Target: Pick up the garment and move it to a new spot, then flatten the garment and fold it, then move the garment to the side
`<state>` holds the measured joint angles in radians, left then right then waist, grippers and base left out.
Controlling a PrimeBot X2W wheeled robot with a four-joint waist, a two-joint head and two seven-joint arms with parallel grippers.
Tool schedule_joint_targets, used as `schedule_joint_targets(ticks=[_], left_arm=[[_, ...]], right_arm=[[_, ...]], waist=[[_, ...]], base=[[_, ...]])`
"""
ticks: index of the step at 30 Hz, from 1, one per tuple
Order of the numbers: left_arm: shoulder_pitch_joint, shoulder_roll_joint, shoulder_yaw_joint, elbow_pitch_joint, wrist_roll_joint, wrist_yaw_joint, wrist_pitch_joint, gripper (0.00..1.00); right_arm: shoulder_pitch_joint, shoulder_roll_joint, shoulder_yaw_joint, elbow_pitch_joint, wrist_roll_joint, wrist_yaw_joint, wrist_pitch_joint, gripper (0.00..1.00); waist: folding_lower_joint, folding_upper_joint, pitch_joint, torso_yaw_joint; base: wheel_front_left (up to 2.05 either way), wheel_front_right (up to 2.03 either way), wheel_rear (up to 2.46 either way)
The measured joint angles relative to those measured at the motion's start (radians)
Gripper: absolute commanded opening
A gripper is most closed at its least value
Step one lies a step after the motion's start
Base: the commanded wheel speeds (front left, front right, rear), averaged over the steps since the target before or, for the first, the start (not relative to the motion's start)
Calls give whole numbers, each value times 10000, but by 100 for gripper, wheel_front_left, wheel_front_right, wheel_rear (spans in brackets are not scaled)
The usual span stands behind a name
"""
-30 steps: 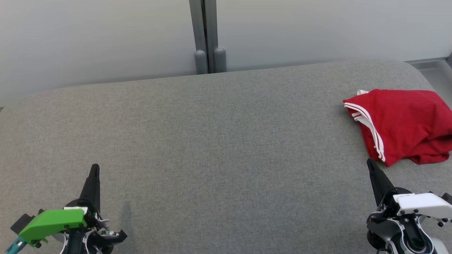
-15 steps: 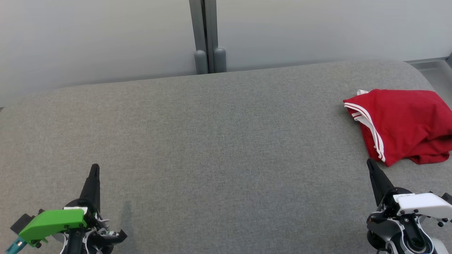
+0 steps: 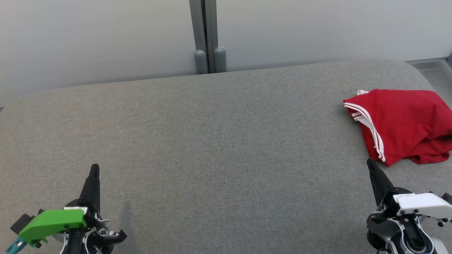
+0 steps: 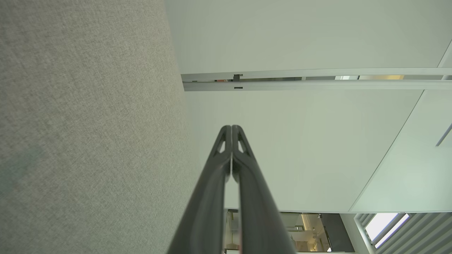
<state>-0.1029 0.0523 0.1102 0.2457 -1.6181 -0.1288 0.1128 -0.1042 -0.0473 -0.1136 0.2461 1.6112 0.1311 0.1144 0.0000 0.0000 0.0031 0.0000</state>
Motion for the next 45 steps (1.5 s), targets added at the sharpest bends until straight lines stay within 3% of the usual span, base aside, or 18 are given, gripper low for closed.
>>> schedule_joint_targets(ticks=[45], left_arm=[[0,-8,23,0,21,0,4,0]], right_arm=[[-1,0,0,0,0,0,0,0]], waist=[[0,0,0,0]], base=[[0,0,0]])
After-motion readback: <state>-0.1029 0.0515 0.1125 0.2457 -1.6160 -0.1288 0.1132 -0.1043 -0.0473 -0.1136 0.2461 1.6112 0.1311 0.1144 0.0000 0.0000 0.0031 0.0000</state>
